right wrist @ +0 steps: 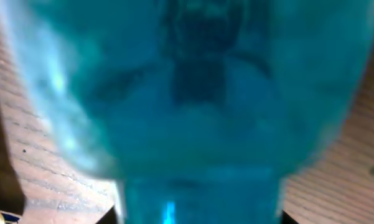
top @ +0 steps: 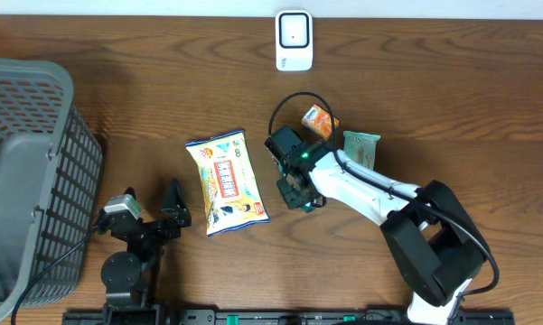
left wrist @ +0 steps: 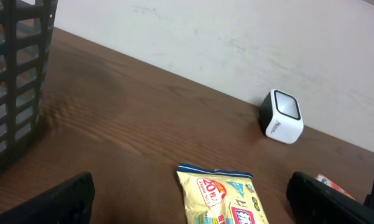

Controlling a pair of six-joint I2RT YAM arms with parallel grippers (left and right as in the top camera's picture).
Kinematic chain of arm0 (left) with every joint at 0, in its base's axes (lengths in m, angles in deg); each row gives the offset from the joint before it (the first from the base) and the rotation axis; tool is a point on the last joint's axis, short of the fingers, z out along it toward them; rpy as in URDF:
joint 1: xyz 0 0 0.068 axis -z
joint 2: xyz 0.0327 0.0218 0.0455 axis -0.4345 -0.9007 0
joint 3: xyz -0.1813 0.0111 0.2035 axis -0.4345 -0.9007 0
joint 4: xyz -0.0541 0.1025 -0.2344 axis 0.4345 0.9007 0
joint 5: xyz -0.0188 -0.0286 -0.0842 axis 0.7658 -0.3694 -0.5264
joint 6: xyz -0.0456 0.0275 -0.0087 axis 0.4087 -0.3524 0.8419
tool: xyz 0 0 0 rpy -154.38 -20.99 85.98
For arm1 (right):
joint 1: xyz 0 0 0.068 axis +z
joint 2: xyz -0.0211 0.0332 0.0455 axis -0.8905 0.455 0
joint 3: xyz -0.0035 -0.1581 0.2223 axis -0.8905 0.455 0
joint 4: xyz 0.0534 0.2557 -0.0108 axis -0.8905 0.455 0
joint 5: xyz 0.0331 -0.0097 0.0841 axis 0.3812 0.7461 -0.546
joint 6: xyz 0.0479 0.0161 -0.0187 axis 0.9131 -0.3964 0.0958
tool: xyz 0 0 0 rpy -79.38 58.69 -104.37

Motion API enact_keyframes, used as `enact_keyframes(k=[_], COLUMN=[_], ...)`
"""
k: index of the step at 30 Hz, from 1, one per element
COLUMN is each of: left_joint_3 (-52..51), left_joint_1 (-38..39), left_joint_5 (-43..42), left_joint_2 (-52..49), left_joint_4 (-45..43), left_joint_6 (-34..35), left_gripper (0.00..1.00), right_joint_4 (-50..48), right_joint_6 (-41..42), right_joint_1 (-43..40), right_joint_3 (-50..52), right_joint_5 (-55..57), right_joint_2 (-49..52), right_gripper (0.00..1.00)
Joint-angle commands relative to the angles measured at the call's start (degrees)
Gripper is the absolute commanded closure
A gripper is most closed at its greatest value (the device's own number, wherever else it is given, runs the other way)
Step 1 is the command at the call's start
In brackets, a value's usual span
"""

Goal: Scan the item barcode

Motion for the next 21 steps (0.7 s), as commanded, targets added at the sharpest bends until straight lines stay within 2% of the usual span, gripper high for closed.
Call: enact_keyframes(k=[1, 8, 14, 18, 21], left_joint_3=[-1.09, -1.09, -1.09, -1.09, -1.09], left_joint_1=[-0.20, -0.20, -0.20, -0.20, -0.20], left_joint_5=[-0.55, -0.55, -0.55, -0.55, -0.55], left_joint_2=[0.31, 0.31, 0.31, 0.31, 0.31], left_joint_4=[1.66, 1.66, 1.66, 1.66, 1.66], left_joint_6=[-0.13, -0.13, -0.13, -0.13, -0.13], left_gripper=[0.03, 0.03, 0.03, 0.03, 0.03], right_joint_4=[-0.87, 0.85, 7.67, 11.47, 12.04], right_joint_6=[1.20, 1.18, 1.11, 0.94, 0.50], right_joint_1=[0.09, -0.13, -1.07, -1.29, -2.16], right_joint_3=[1.75, -2.32, -11.15, -16.85, -19.80], right_joint_5=[-0.15, -2.45, -4.85, -5.29, -11.54], right_joint_2=[4.48, 4.28, 2.25, -1.51, -6.86], right_gripper=[0.91, 0.99, 0.99, 0.99, 0.99])
